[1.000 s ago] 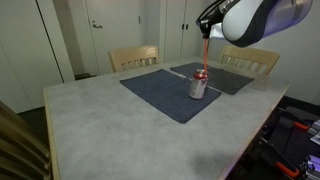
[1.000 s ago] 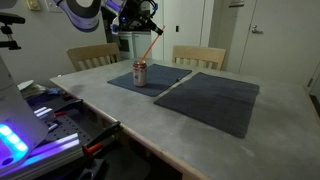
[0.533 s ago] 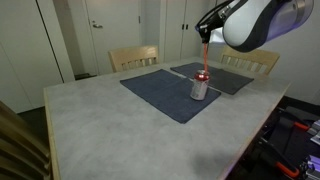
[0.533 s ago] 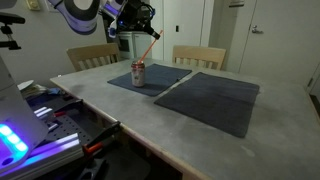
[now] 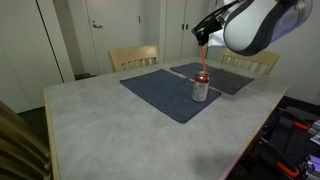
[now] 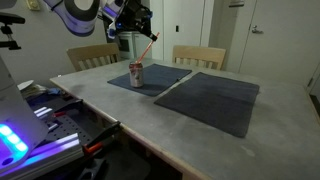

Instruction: Put the straw in the soda can

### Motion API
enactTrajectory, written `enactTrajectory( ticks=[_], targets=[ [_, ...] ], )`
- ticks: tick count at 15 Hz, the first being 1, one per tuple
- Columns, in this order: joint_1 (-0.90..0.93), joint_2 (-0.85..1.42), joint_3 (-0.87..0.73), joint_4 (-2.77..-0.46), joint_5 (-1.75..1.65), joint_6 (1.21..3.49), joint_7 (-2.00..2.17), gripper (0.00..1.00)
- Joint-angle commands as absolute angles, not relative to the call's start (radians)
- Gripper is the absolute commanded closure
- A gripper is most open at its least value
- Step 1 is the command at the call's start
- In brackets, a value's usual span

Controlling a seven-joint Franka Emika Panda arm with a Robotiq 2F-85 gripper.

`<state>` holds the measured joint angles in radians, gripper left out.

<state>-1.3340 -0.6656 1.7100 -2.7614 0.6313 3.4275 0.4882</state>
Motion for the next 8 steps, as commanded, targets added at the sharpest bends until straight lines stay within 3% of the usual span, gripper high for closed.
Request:
enactTrajectory(
  ticks=[1, 8],
  targets=[
    [-1.354, -0.665, 1.719, -2.751, 0.576, 3.413, 0.515, 0.59],
    [-1.337, -0.646, 1.692, -2.756, 0.525, 3.412, 0.525, 0.09]
  ],
)
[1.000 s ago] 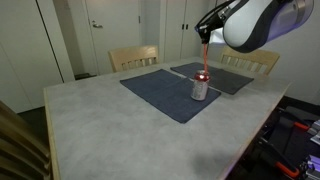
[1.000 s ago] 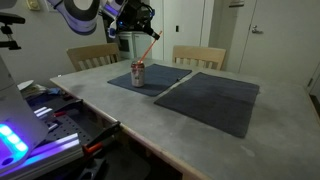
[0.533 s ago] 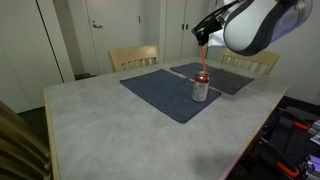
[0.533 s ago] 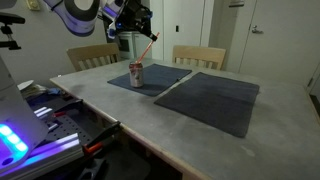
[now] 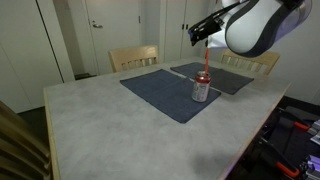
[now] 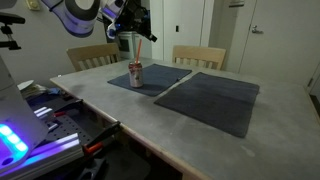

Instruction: Put the straw in the soda can

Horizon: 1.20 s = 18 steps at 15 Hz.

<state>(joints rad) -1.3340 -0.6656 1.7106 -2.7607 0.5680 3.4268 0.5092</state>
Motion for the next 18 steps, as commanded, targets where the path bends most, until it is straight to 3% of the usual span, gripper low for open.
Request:
enactTrajectory(
  ticks=[1, 9, 16, 18],
  targets=[
    [-1.328, -0.624, 1.671, -2.755, 0.51, 3.407, 0.512, 0.03],
    [-1.094, -0.387, 1.257, -2.695, 0.304, 3.247, 0.365, 0.0],
    [-0.608, -0.215, 0.709, -2.508, 0.206, 2.904, 0.247, 0.0],
    [-0.519, -0.224, 0.64, -2.451, 0.361, 2.761, 0.105, 0.0]
  ],
)
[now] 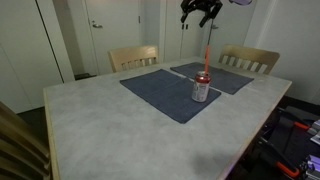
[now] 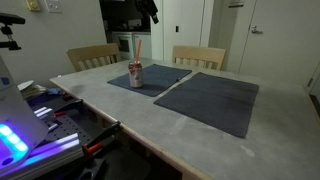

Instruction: Put the straw in the soda can

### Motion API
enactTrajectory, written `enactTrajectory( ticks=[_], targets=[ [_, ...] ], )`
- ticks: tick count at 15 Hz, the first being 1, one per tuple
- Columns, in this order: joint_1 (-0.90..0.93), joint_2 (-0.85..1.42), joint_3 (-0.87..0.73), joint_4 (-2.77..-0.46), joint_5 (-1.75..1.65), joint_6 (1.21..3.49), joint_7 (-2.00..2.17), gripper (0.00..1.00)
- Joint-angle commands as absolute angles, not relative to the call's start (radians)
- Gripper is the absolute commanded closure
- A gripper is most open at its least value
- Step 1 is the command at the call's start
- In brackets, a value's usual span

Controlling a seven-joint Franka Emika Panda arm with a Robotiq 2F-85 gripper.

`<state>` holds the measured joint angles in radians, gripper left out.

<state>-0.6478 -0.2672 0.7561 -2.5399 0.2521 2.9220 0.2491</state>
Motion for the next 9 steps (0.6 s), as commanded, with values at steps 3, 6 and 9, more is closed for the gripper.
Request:
enactTrajectory(
  ticks=[3, 6, 9],
  targets=[
    [-0.34, -0.245, 0.437, -2.402, 0.352, 2.533, 0.071, 0.0],
    [-0.179, -0.269, 0.258, -2.369, 0.292, 2.337, 0.064, 0.0],
    [-0.075, -0.281, 0.143, -2.348, 0.276, 2.221, 0.039, 0.0]
  ],
)
